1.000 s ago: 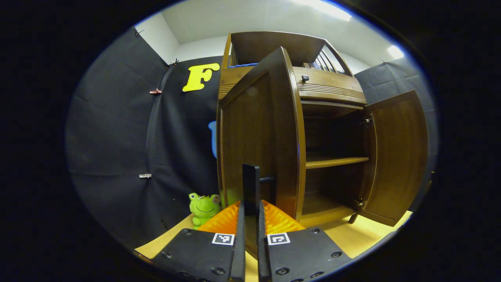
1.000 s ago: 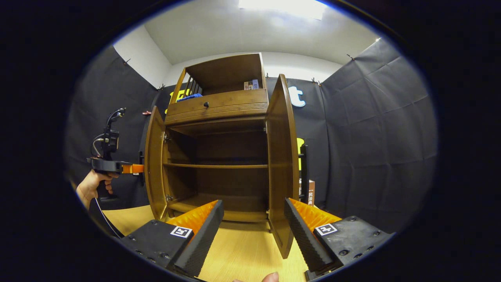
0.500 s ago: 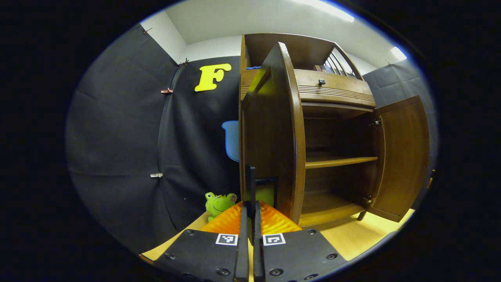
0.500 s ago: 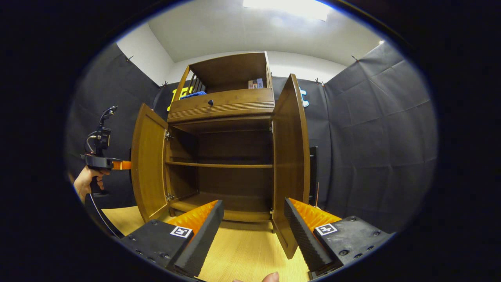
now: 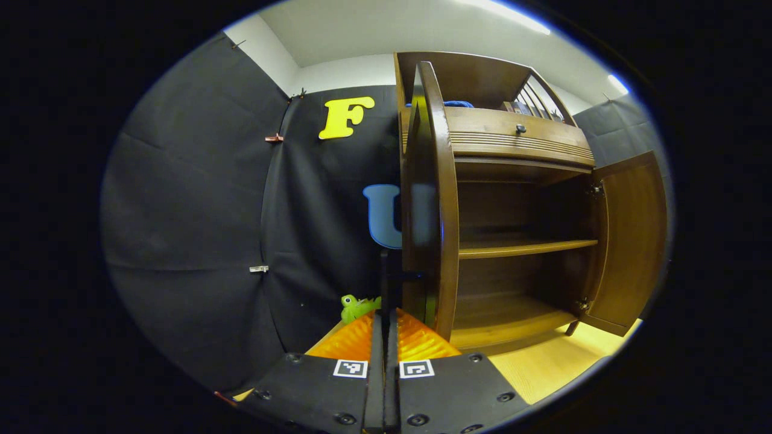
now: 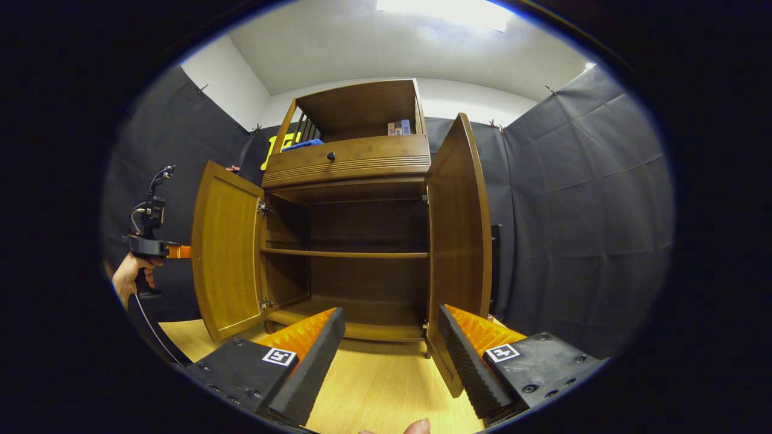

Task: Open the right door of the double-door shoe cabinet with the right hand, and open the left door with the left hand.

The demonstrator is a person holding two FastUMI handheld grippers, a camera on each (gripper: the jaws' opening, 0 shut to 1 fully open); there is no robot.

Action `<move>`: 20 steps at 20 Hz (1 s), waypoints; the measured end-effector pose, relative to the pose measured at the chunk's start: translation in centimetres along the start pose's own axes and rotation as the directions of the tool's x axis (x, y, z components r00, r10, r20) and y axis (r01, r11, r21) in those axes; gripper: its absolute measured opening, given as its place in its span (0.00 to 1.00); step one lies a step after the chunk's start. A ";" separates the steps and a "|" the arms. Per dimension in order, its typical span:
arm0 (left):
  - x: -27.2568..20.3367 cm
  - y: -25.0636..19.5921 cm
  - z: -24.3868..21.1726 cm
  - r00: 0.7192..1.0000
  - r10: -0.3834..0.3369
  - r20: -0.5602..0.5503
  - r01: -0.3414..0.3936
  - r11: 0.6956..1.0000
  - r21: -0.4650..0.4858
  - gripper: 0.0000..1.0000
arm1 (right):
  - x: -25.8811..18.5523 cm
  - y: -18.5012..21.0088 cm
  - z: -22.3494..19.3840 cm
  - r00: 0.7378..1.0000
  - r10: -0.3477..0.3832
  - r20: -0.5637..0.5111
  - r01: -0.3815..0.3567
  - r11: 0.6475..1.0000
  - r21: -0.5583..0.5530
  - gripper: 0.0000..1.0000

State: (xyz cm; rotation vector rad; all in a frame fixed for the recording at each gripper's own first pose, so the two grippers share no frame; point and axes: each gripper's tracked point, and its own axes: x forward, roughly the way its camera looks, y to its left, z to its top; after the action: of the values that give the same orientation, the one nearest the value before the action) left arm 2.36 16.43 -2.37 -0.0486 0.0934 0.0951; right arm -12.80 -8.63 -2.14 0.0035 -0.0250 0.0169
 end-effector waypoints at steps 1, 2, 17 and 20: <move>-0.2 0.2 0.0 1.000 -0.006 -0.003 0.006 1.000 -0.003 0.05 | 0.0 0.1 0.0 1.000 0.001 0.001 -0.001 1.000 0.000 0.98; -0.3 0.3 0.0 1.000 -0.012 -0.003 0.012 1.000 -0.006 0.05 | 0.1 0.2 -0.1 1.000 0.000 0.000 0.000 1.000 0.001 0.98; -5.7 -1.8 0.7 1.000 -0.009 0.023 0.009 1.000 0.022 0.10 | 0.6 1.3 0.2 1.000 0.007 0.006 -0.006 1.000 -0.021 0.98; -7.2 -3.8 1.2 0.999 -0.010 0.053 0.007 0.999 0.050 0.51 | 1.0 1.5 0.6 1.000 0.003 0.016 -0.002 1.000 -0.025 0.98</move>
State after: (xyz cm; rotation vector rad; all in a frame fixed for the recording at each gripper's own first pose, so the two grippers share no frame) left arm -4.27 12.09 -0.37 0.0028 0.0425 0.0854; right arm -11.80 -7.14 -1.51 -0.0219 -0.0412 0.0191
